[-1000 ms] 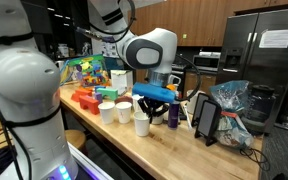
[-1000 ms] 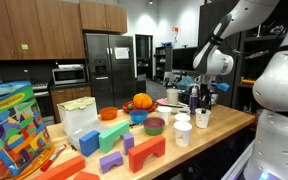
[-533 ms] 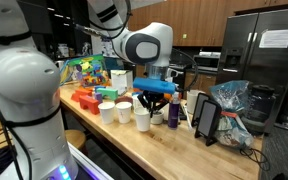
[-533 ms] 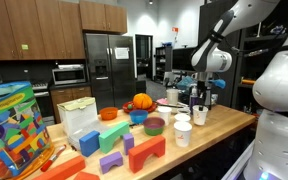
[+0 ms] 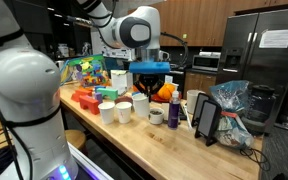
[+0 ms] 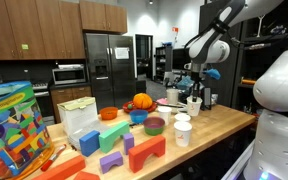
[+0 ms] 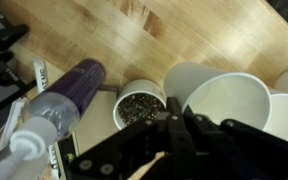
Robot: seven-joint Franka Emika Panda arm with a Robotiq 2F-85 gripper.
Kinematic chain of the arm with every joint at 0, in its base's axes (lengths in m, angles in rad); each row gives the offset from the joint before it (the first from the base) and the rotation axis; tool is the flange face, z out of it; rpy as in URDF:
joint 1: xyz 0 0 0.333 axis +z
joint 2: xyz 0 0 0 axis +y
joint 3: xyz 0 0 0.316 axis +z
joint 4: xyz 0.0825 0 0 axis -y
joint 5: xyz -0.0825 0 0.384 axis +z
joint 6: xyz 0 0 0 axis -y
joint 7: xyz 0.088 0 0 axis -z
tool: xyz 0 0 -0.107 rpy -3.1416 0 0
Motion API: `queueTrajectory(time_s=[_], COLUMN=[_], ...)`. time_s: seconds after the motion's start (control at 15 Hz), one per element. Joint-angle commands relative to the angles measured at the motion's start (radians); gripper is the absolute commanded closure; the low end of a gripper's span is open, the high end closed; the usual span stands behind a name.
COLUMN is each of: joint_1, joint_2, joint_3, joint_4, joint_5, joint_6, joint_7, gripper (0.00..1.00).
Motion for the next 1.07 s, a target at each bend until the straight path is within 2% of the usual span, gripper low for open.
queueTrajectory(time_s=[0.0, 0.47, 1.0], joint_1=[0.027, 0.121, 0.252], joint_2=[-0.117, -0.225, -0.192], joint_3=[0.029, 0.072, 0.111], joint_4=[-0.011, -0.004, 0.076], joint_5=[-0.027, -0.014, 0.002], joint_6=[-0.049, -0.092, -0.115], joint_7=[0.028, 0.036, 0.030], gripper=[0.99, 0.99, 0.99])
